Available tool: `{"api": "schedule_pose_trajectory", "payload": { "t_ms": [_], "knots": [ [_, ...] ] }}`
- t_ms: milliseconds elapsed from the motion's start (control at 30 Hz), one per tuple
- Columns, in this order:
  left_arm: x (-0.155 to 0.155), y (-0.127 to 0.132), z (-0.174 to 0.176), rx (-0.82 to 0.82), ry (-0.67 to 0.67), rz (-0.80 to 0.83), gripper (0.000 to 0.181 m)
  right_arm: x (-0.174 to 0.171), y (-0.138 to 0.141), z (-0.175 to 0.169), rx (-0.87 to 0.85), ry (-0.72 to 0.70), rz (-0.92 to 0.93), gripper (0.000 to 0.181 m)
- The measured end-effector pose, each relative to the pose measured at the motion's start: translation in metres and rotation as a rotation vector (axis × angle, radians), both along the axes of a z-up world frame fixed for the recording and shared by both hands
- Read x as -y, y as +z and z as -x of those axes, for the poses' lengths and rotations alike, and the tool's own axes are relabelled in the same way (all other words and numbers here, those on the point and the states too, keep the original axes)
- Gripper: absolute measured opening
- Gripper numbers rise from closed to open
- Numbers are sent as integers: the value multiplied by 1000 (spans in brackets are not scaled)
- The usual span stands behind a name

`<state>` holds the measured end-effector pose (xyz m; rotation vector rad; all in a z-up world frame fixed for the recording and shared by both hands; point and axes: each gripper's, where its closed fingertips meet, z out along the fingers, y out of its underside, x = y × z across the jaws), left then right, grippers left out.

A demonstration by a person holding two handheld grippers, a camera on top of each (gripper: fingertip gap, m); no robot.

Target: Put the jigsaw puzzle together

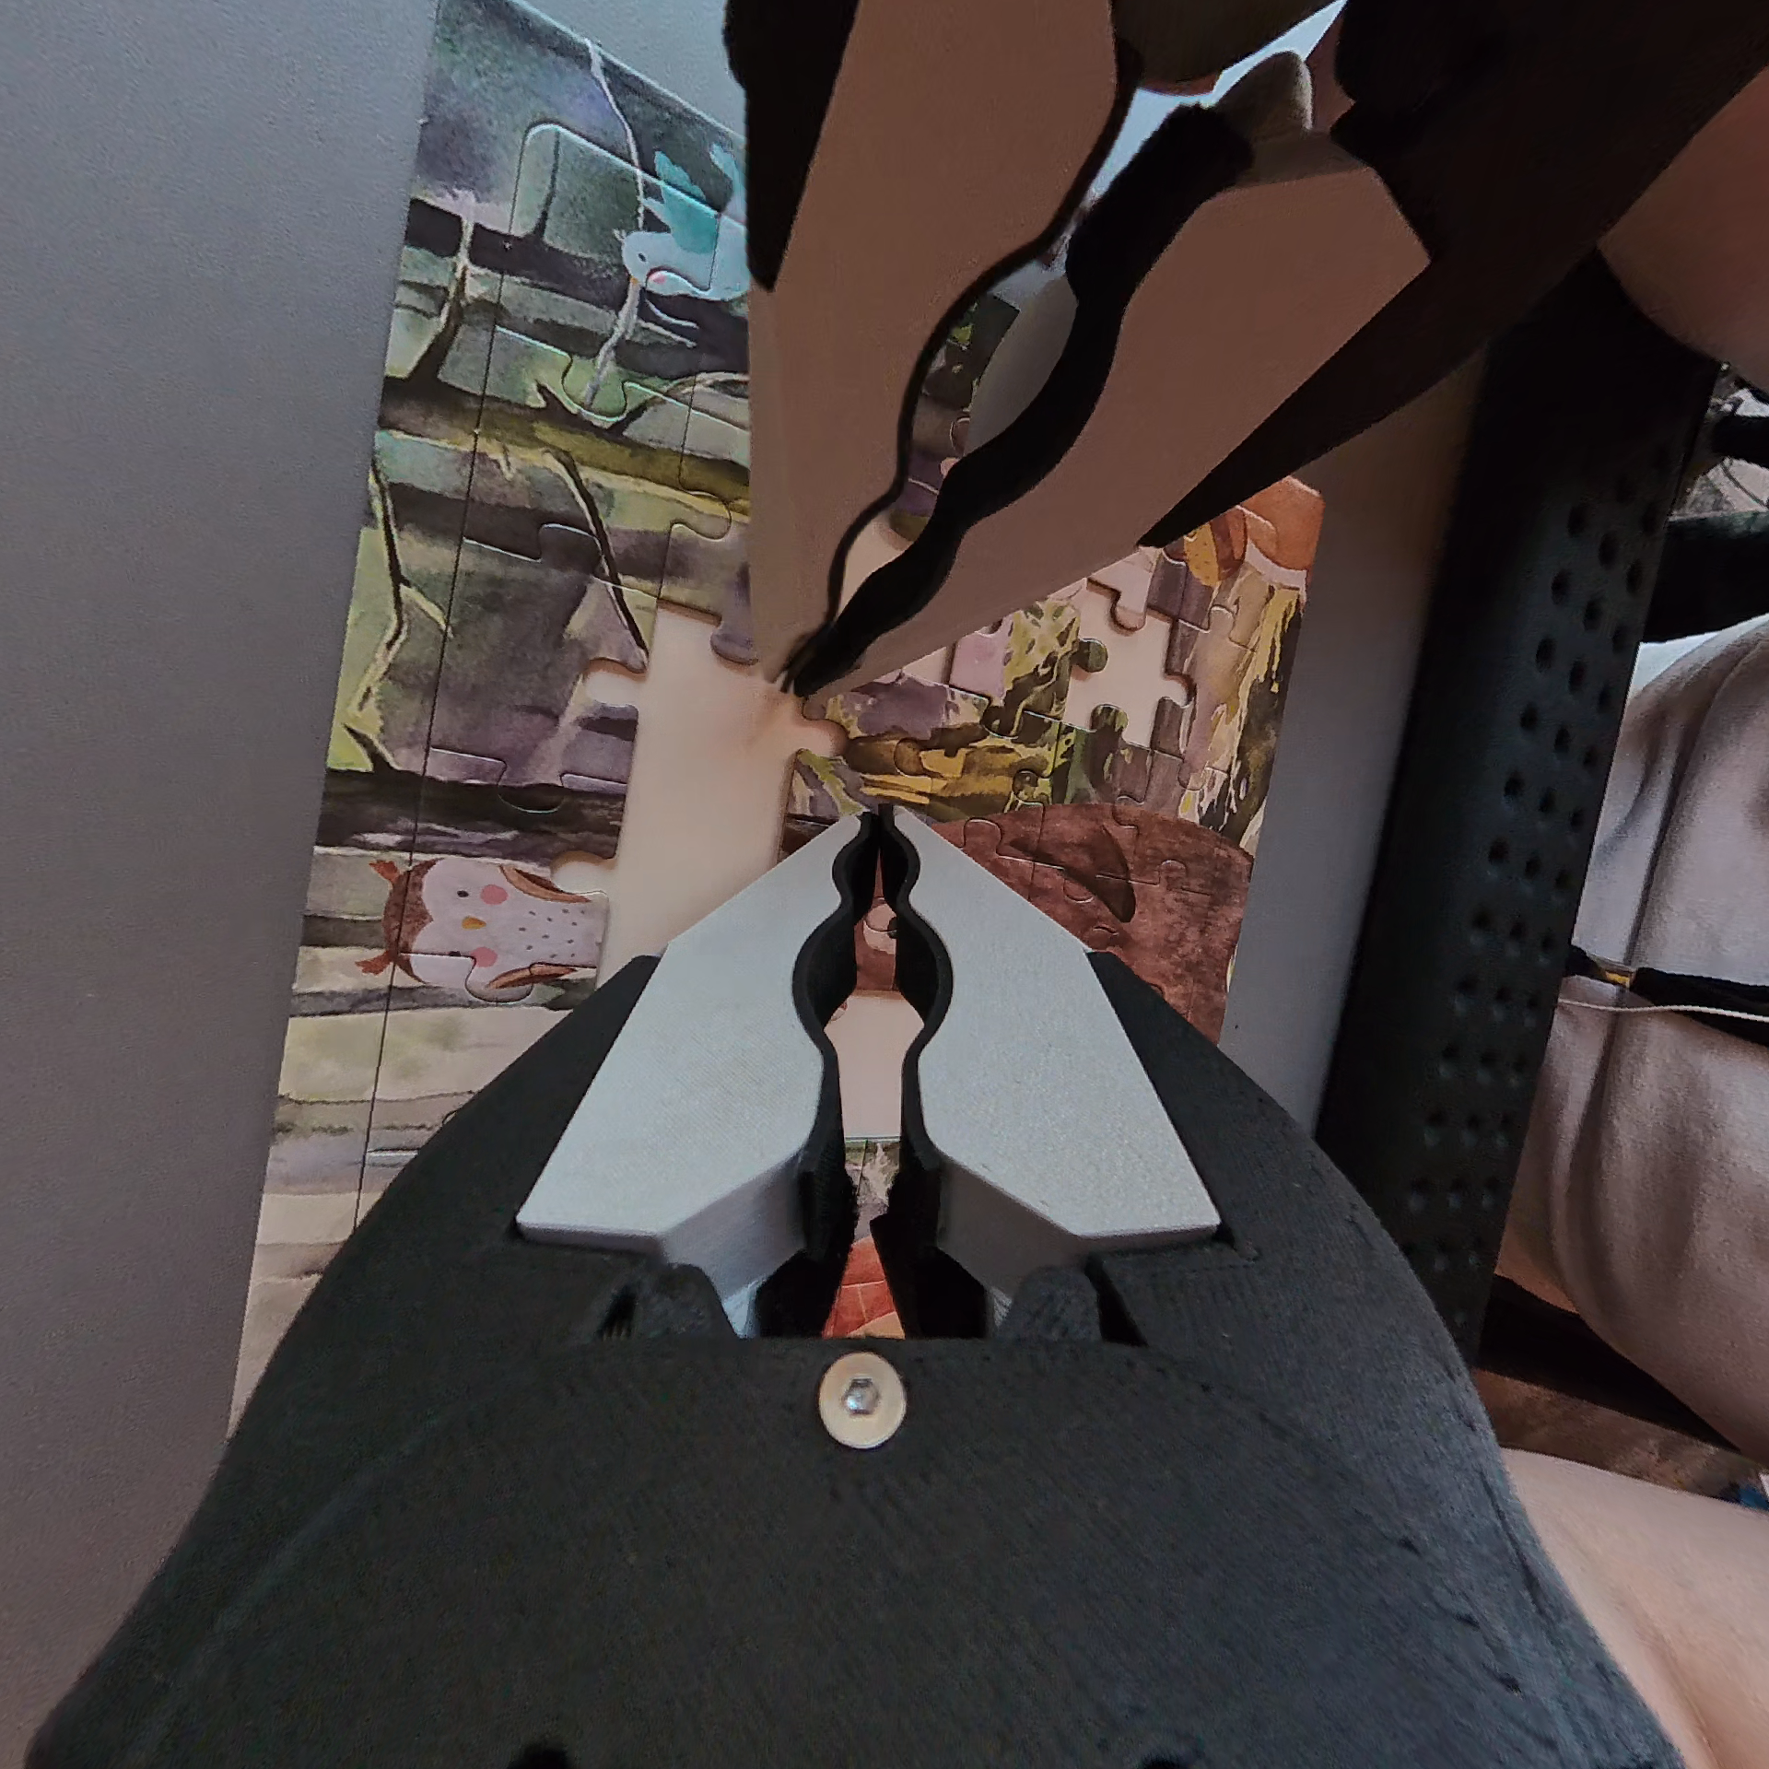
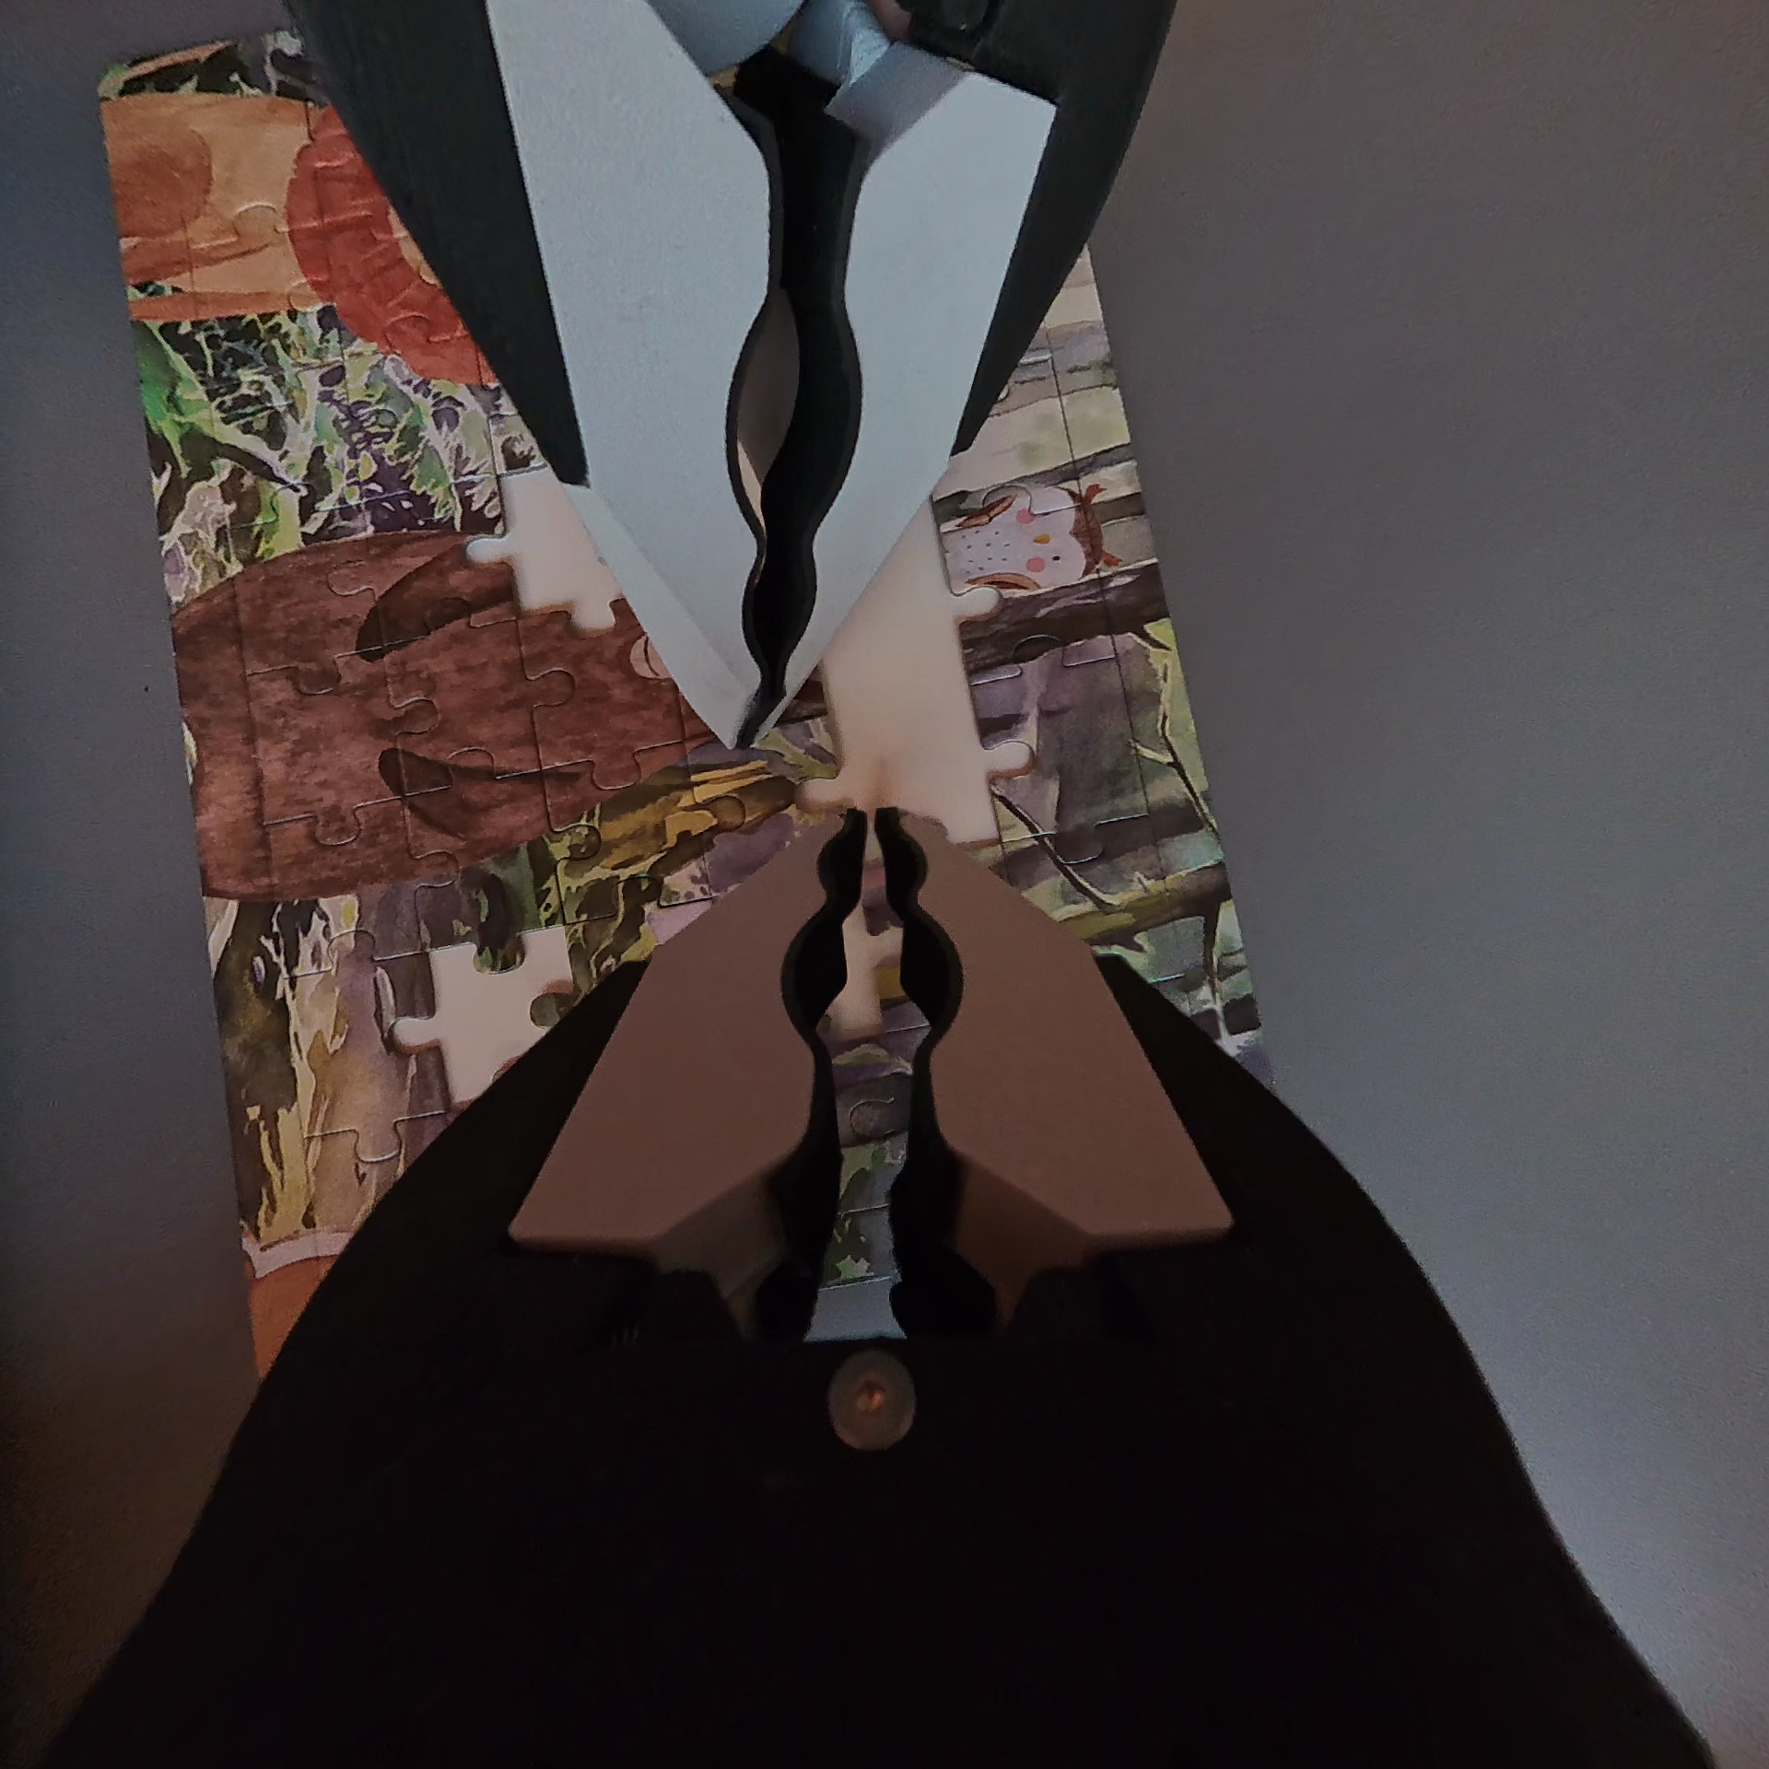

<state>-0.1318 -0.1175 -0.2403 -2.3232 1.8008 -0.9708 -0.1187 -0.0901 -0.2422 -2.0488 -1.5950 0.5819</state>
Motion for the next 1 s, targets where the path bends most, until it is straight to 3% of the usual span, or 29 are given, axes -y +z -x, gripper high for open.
{"api": "schedule_pose_trajectory", "payload": {
  "t_ms": [600,900,1000],
  "knots": [
    [4,-2,0,-9,-4,34,0,27,-2,2,-20,94,80,0],
    [3,-2,0,2,35,92,0,27,-1,-1,36,138,-13,0],
    [3,-2,0,-4,20,69,0,16,42,-7,-98,122,-98,0]
  ]
}}
